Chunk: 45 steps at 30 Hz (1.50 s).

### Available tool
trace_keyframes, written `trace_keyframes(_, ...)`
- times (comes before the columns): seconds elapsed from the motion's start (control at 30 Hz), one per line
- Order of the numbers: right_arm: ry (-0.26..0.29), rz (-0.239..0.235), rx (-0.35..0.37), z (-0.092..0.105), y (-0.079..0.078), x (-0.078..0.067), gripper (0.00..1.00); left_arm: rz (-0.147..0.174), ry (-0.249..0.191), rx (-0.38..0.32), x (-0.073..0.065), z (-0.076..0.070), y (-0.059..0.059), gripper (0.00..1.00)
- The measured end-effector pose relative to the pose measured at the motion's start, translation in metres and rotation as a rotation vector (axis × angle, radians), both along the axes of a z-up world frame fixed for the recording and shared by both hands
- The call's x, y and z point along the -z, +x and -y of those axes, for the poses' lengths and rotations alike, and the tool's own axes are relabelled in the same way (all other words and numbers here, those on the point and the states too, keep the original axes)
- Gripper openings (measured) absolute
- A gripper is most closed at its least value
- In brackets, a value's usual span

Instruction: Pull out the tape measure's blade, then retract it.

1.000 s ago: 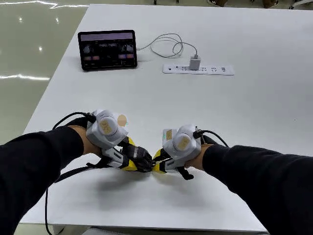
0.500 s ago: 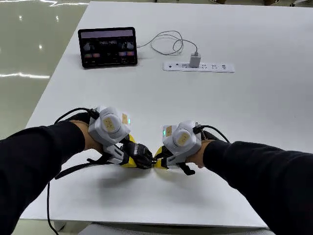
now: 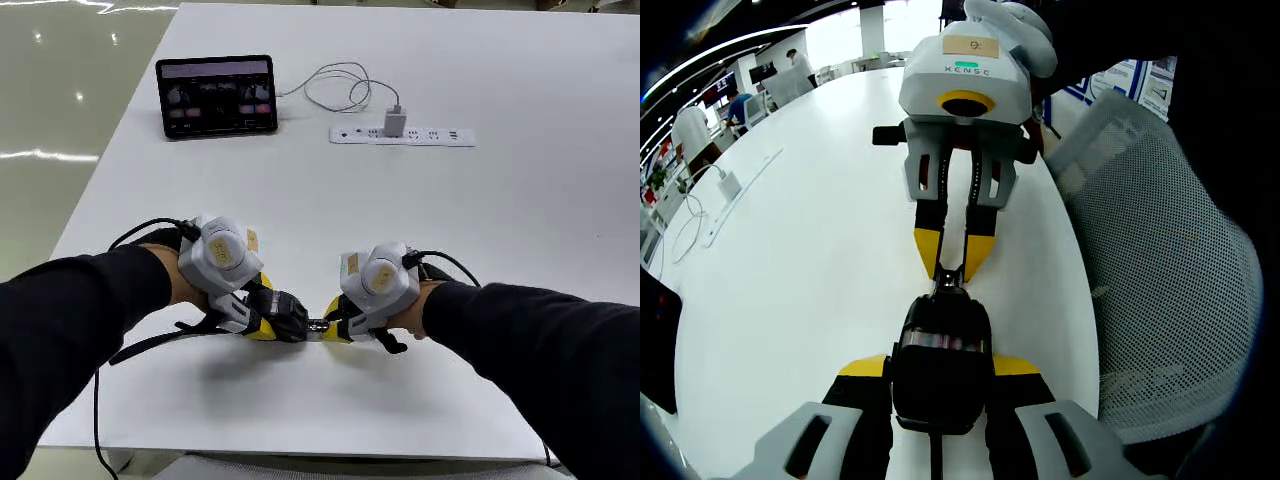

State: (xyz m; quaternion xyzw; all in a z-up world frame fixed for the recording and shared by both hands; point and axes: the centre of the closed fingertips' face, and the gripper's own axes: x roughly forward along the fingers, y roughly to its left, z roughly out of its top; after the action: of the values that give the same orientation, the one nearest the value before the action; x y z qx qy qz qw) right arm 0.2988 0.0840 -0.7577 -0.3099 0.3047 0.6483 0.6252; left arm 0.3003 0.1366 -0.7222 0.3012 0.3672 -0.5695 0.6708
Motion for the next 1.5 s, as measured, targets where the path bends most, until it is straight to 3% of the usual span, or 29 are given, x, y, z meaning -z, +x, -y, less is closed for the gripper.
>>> trace_keyframes(1.5,-0.042,-0.006,0.027,0.047,0.002,0.0,0.07,0.006,0.009,0.0,0.001,0.0,0.001,0.31)
